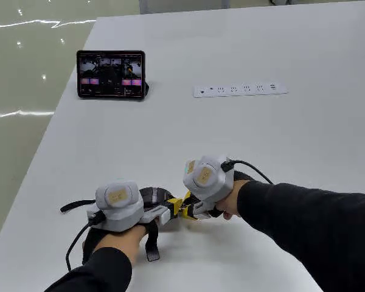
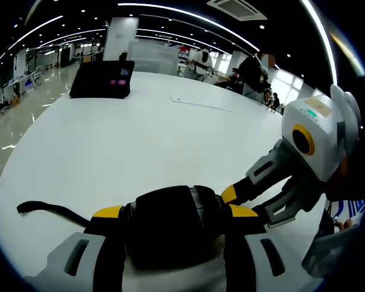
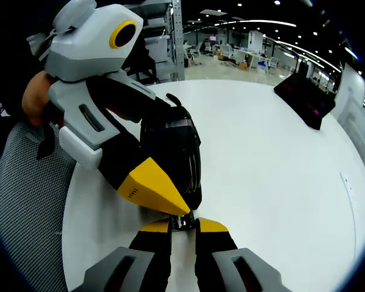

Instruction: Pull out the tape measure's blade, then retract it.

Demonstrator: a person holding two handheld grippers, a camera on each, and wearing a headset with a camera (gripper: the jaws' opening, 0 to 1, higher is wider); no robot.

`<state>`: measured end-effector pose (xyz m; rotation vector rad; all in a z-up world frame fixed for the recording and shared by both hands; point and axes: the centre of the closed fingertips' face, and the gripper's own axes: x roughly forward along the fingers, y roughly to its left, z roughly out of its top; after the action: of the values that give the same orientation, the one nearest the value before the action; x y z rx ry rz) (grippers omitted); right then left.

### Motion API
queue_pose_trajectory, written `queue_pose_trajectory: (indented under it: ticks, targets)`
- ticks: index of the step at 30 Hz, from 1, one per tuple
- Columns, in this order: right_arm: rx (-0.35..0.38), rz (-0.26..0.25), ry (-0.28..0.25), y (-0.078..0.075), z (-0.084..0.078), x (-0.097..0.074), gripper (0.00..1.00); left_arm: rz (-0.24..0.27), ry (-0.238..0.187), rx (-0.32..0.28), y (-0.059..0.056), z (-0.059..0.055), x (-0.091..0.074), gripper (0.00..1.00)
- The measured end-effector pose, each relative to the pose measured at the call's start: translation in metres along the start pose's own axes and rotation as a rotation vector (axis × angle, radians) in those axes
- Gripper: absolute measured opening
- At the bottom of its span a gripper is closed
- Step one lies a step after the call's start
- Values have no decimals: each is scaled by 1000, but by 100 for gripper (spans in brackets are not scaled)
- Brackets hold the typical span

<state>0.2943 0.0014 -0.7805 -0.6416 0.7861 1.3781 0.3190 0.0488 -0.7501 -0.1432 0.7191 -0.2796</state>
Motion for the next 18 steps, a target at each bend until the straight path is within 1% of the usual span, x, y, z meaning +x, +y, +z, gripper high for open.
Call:
queue_pose_trajectory:
  ticks: [8, 12, 14, 18]
  targets:
    - [5, -8, -2, -1, 1, 1, 11, 2, -9, 4, 0, 0, 1, 62]
    - [12, -19, -1, -1, 1, 1, 11, 6, -24, 7, 0, 1, 1, 63]
    - [3, -24, -4, -1, 1, 2, 12, 7, -26, 8, 0, 1, 1, 63]
    - [11, -33, -4, -1, 1, 1, 12, 14, -30, 3, 1, 1, 1, 64]
